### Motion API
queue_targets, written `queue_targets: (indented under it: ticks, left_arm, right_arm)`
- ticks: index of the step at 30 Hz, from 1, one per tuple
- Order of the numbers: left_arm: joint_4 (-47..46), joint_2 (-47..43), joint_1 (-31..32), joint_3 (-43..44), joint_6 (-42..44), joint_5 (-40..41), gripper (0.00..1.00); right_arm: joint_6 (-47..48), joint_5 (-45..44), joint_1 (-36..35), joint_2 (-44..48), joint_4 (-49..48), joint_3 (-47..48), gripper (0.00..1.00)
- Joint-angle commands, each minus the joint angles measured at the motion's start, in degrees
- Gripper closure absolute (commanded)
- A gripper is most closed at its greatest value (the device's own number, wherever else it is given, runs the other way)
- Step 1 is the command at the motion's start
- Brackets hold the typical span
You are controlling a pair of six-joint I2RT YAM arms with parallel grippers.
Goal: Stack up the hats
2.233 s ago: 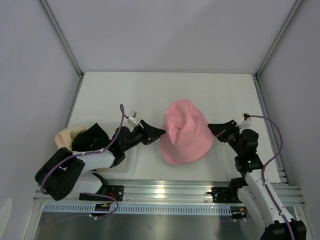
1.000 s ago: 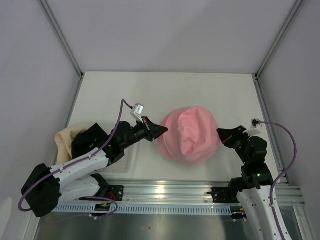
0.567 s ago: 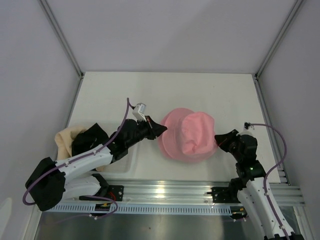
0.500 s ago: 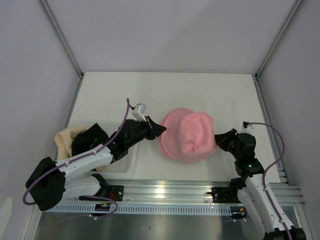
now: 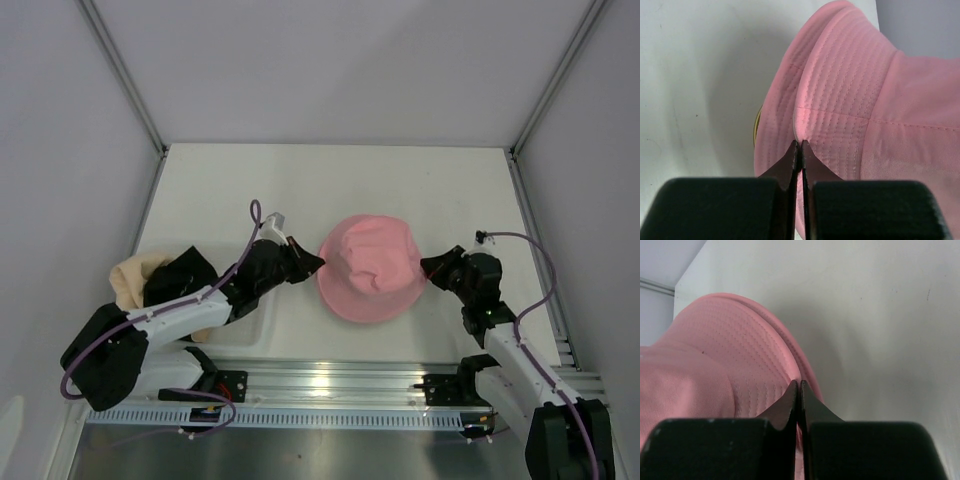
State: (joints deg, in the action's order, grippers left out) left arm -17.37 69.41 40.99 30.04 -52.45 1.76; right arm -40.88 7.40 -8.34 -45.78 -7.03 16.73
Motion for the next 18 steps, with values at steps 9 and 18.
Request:
queue_targets:
  ticks: [9,18]
  left_arm:
    - [3.6,2.1,-1.4,-5.4,-0.7,4.0,0.99]
    - [1.4,7.1,-1.3,-4.9,0.3,-0.3,0.99]
  right_arm:
    - [2.6,-3.2,-2.0,-9.3,-8.0,-1.4,1.0]
    - [5.5,-4.9,-2.2,-9.5,-1.5,1.8,1.0]
